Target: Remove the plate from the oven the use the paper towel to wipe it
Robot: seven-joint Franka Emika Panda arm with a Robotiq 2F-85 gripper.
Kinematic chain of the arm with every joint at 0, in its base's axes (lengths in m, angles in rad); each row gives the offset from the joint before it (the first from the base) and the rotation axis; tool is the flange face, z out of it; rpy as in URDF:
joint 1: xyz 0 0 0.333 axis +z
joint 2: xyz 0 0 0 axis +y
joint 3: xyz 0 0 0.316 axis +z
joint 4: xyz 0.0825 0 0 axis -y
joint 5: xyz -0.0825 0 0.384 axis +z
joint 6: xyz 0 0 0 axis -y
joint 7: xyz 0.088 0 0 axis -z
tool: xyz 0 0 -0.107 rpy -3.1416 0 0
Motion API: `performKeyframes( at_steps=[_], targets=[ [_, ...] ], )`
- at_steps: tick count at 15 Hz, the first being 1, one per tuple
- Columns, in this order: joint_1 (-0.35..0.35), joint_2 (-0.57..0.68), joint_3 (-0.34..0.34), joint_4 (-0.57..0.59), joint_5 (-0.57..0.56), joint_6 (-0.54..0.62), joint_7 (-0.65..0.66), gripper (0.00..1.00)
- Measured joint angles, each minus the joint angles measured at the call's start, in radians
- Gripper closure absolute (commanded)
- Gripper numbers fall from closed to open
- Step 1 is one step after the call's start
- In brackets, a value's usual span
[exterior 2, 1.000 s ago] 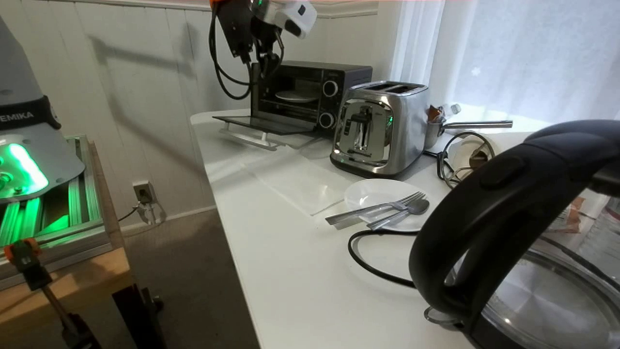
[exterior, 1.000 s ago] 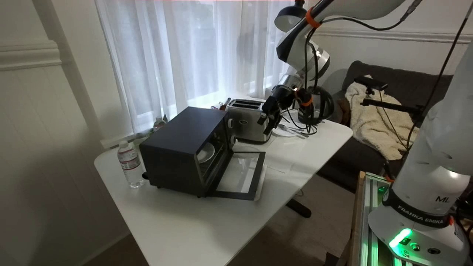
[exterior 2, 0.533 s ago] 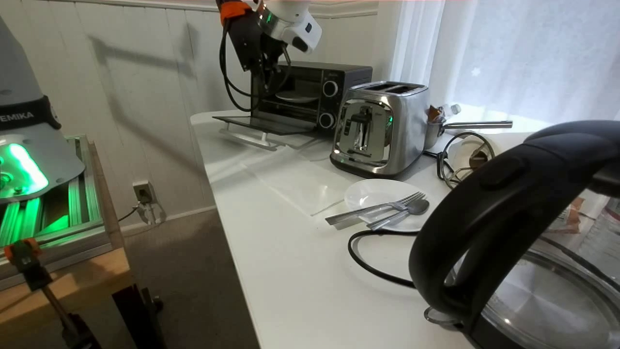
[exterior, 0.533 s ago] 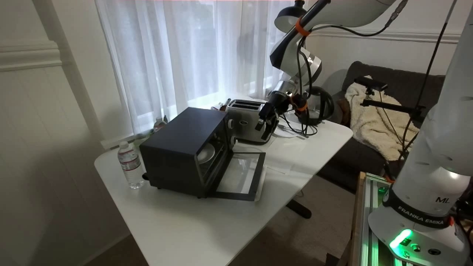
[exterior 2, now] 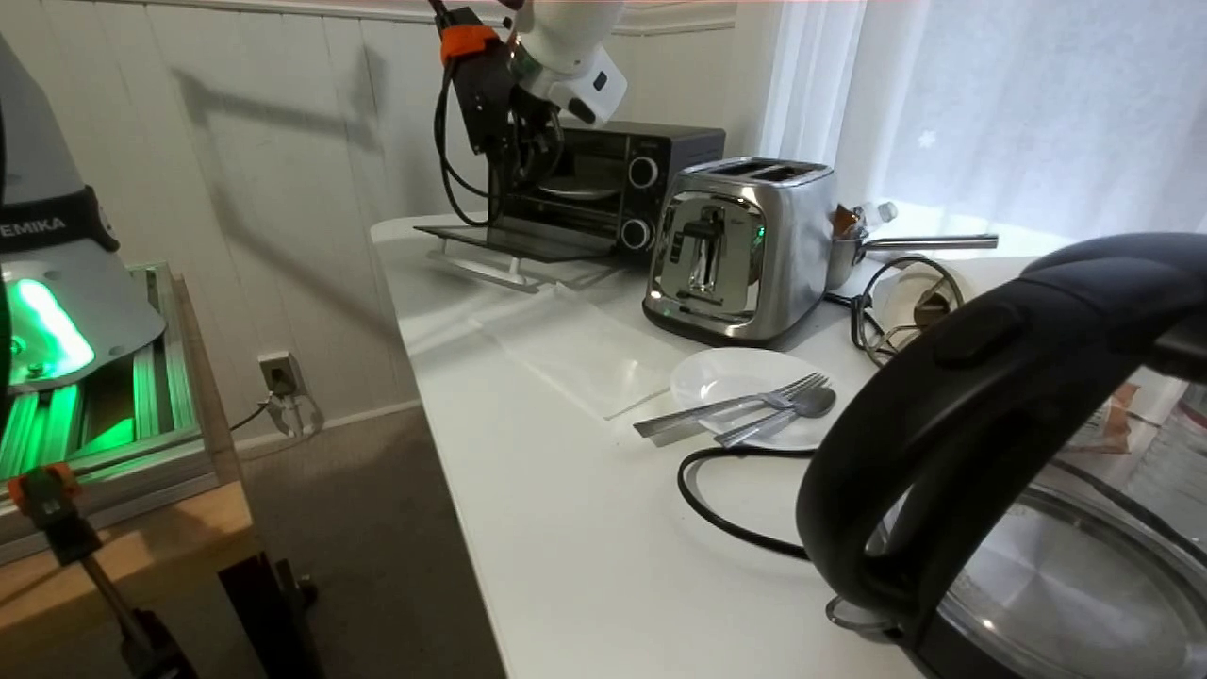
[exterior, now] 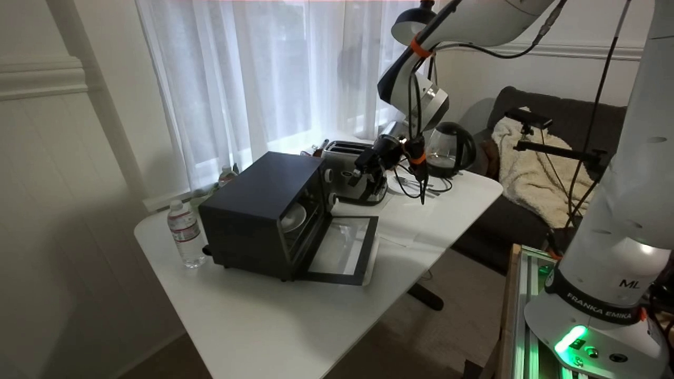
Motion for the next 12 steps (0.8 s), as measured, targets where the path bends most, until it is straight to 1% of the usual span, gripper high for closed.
performKeyframes(
  at_steps=[3, 8, 9, 10, 12],
  targets=[
    [-0.002, 0.066, 0.018, 0.035, 0.110, 0.001, -0.001, 0.00],
    [-0.014, 0.182, 0.033, 0.092, 0.258, 0.002, -0.024, 0.00],
    [-0.013, 0.202, 0.037, 0.101, 0.285, 0.002, -0.035, 0.06],
    [-0.013, 0.221, 0.043, 0.110, 0.309, 0.003, -0.045, 0.26],
    [-0.013, 0.252, 0.057, 0.125, 0.356, 0.003, -0.071, 0.31]
  ],
)
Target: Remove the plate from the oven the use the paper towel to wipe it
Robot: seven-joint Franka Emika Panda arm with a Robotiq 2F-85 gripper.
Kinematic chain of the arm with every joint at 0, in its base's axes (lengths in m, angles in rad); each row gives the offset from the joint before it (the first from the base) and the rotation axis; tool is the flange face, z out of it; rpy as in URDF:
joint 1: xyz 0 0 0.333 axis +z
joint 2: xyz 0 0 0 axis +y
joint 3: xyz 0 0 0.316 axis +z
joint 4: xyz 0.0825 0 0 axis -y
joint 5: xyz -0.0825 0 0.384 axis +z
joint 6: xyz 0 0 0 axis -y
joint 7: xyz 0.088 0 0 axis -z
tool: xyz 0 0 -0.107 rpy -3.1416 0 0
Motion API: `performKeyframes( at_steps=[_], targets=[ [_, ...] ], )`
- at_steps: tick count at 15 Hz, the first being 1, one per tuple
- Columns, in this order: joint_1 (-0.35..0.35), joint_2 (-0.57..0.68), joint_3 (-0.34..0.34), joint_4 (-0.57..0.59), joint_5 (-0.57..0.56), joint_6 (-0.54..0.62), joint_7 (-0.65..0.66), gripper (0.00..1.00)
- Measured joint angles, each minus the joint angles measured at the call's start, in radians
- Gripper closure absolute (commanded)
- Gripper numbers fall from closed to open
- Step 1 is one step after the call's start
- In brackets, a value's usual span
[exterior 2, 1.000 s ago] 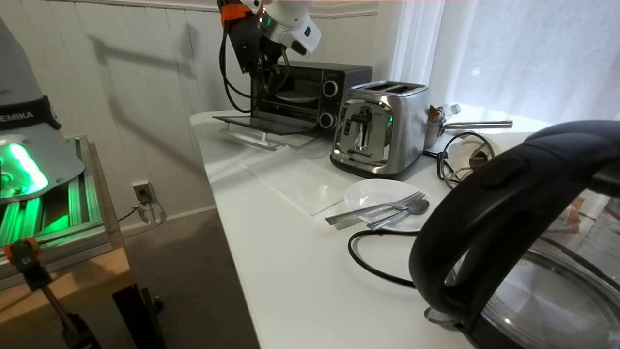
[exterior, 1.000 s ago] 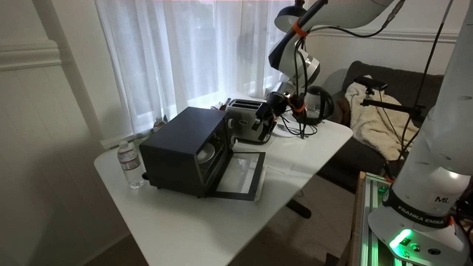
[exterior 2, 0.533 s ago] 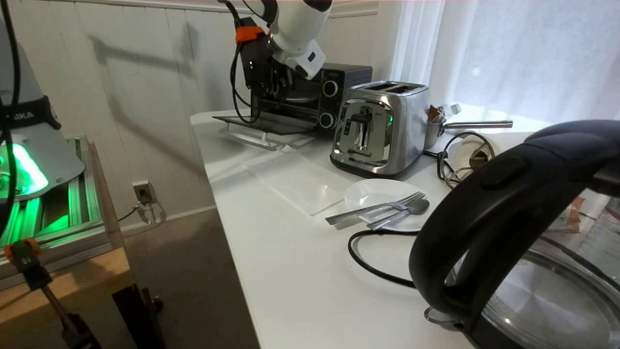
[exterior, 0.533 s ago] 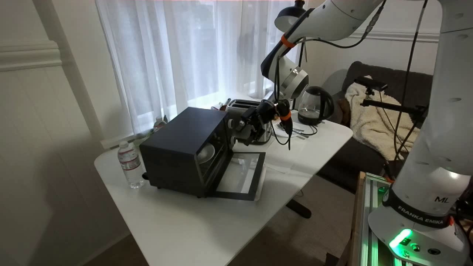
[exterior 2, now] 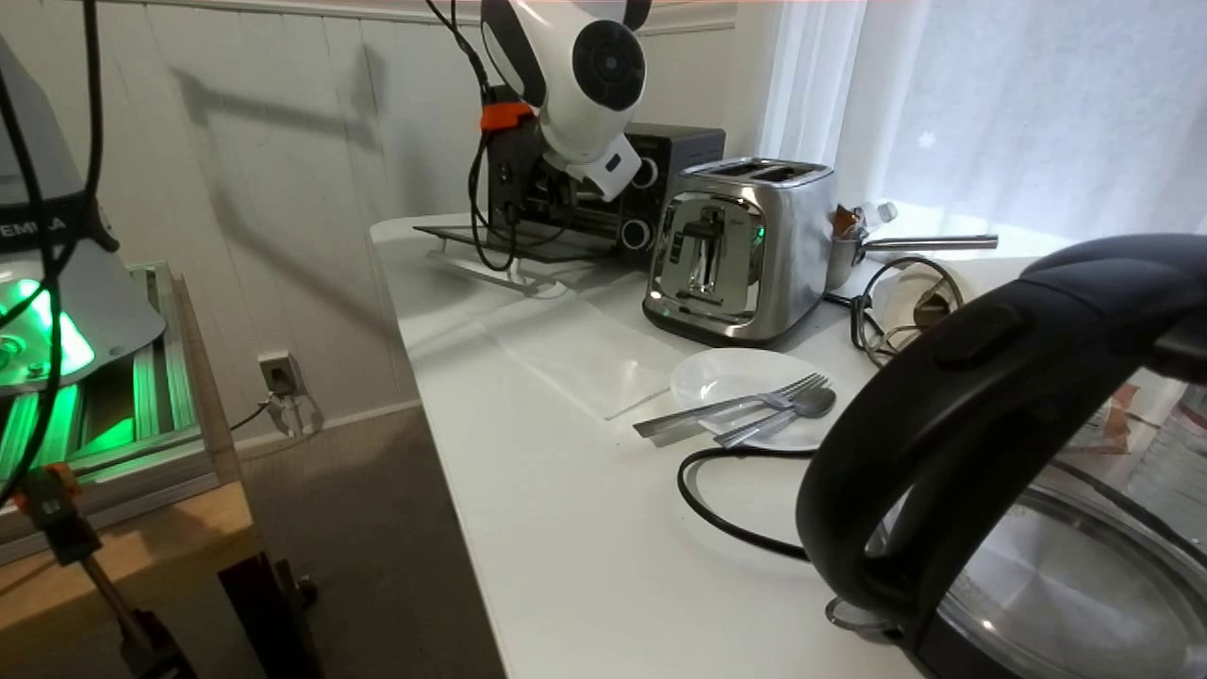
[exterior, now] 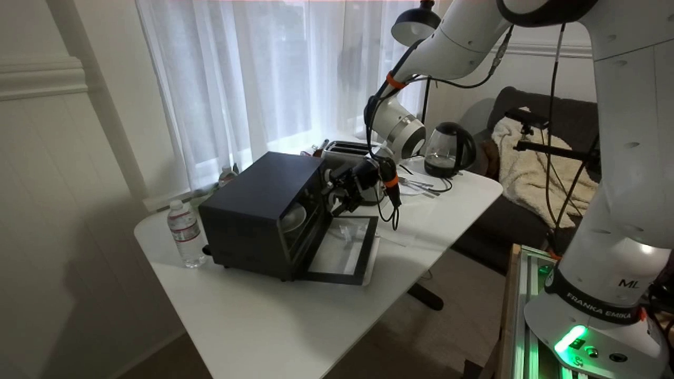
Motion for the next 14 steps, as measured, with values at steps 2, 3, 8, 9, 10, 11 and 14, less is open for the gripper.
performKeyframes(
  at_steps=[2, 3, 8, 9, 10, 11, 14],
  targets=[
    [0.000, 0.024, 0.013, 0.013, 0.053, 0.000, -0.025, 0.44],
    [0.001, 0.032, 0.019, 0.019, 0.078, 0.000, -0.038, 0.52],
    [0.004, 0.062, 0.037, 0.038, 0.177, -0.003, -0.099, 0.78],
    [0.005, 0.068, 0.039, 0.040, 0.191, -0.003, -0.112, 0.78],
    [0.007, 0.075, 0.039, 0.041, 0.205, -0.003, -0.126, 0.81],
    [0.009, 0.080, 0.039, 0.042, 0.213, -0.003, -0.136, 0.80],
    [0.014, 0.093, 0.039, 0.044, 0.242, 0.004, -0.161, 0.69]
  ],
)
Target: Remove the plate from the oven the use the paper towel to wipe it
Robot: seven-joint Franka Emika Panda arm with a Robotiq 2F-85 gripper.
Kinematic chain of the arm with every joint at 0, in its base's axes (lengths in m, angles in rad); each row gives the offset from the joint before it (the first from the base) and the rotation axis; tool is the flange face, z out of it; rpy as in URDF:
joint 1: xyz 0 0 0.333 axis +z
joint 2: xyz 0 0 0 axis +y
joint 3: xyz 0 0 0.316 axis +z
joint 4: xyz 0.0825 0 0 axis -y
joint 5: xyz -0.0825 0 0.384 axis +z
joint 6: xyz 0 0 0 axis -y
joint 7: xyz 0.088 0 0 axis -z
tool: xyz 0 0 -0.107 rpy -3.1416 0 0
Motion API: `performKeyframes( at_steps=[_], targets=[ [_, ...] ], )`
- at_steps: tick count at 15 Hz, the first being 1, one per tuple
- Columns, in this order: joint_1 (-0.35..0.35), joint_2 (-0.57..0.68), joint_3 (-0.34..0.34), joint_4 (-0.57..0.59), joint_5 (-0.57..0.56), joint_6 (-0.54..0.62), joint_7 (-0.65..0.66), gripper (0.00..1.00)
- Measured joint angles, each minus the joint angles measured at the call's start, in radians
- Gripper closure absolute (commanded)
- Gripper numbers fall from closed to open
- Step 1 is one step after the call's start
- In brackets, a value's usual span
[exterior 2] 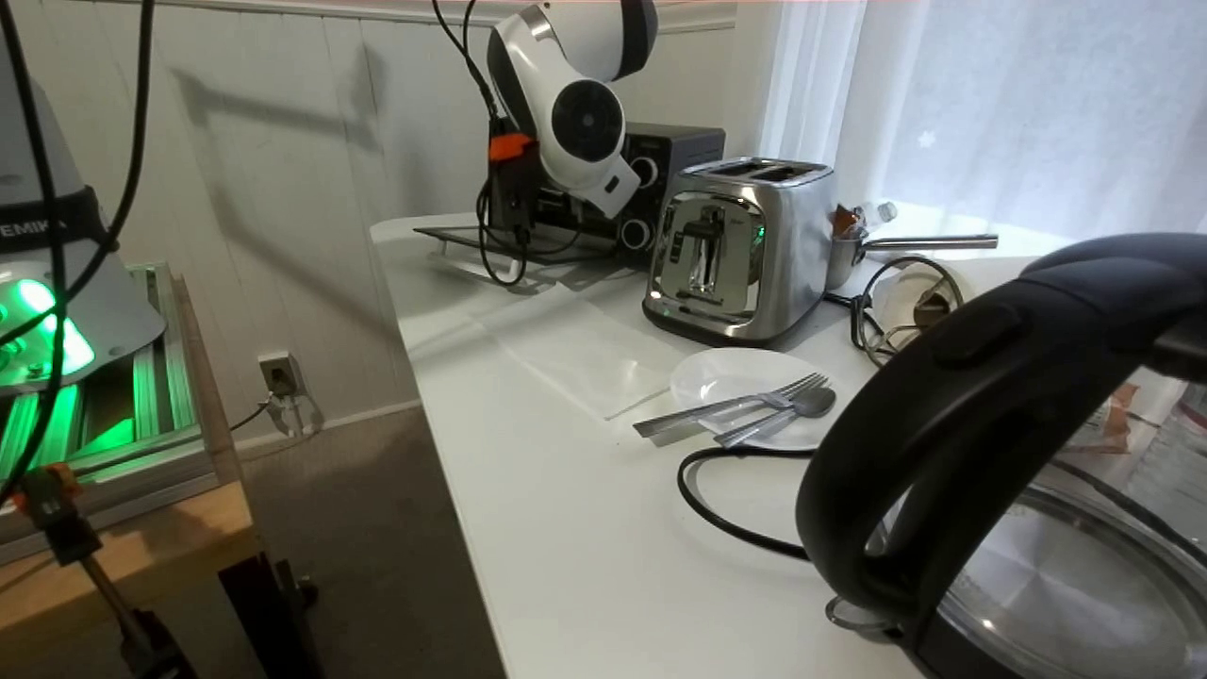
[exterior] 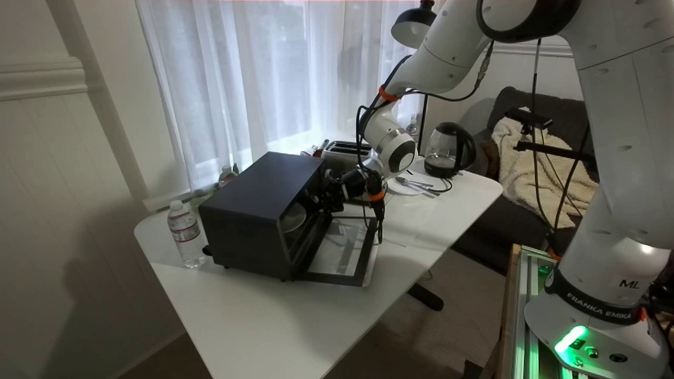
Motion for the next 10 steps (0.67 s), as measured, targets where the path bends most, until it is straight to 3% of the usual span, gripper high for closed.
performKeyframes(
  at_steps=[1, 7, 10],
  targets=[
    [0.003, 0.002, 0.000, 0.000, 0.009, 0.007, -0.003, 0.64],
    [0.037, 0.003, 0.000, 0.002, 0.072, 0.097, -0.023, 0.73],
    [0.058, 0.003, 0.001, 0.003, 0.113, 0.141, -0.038, 0.71]
  ],
)
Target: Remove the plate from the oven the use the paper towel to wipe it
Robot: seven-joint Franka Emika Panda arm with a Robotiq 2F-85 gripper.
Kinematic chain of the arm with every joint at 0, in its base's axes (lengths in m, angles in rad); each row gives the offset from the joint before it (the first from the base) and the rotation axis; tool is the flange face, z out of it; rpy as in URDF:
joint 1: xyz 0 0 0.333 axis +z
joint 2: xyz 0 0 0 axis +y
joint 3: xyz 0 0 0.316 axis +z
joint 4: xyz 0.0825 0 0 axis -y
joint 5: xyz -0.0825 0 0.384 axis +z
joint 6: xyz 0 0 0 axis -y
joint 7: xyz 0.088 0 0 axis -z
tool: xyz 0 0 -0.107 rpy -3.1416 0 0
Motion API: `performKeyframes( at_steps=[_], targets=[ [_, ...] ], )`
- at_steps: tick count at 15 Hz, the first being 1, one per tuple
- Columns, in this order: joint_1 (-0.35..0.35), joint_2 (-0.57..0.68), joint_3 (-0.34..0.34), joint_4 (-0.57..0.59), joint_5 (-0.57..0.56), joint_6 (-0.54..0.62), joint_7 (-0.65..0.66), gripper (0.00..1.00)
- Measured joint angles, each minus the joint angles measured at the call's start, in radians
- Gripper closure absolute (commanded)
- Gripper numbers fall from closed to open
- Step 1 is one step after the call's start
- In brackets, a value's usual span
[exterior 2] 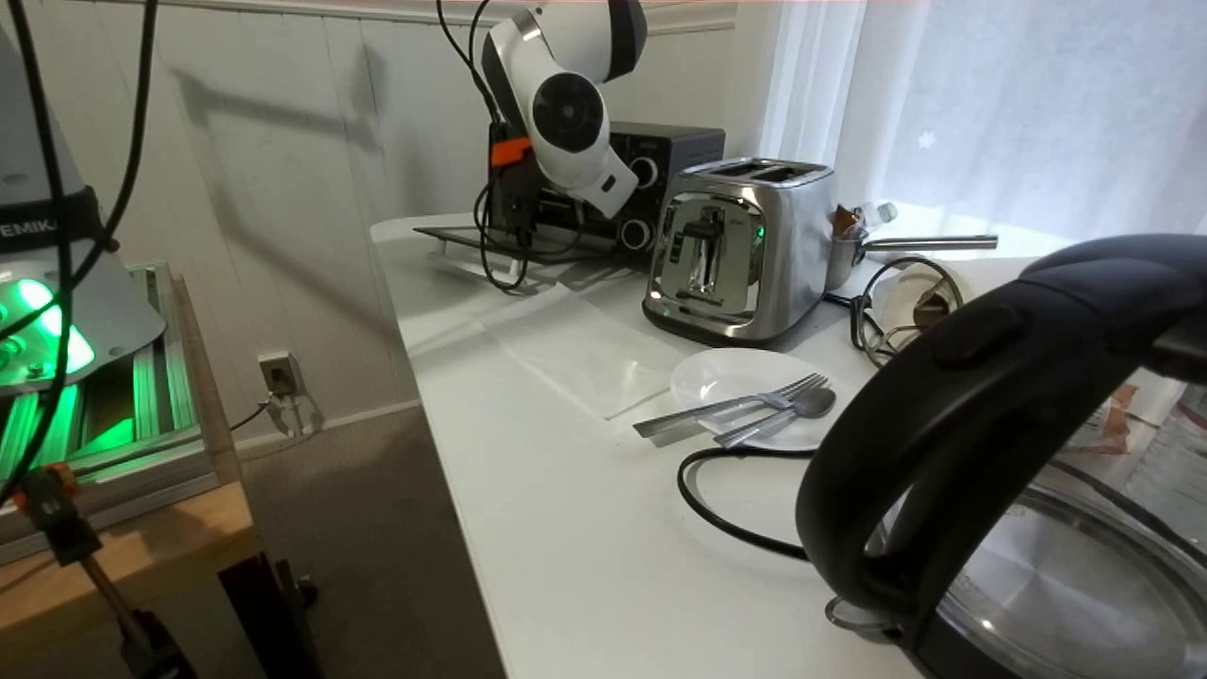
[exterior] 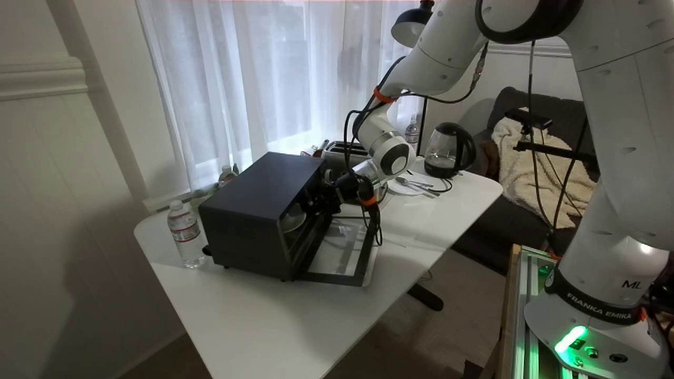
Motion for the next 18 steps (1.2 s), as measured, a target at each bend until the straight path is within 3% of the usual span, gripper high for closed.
performKeyframes(
  at_steps=[8, 11, 15, 18],
  targets=[
    [0.022, 0.003, 0.002, 0.002, 0.077, 0.044, -0.027, 0.68],
    [0.024, 0.006, 0.002, 0.002, 0.087, 0.044, -0.038, 0.75],
    [0.026, 0.017, 0.005, 0.011, 0.091, 0.045, -0.044, 1.00],
    [0.026, 0.024, 0.008, 0.020, 0.099, 0.045, -0.047, 1.00]
  ],
)
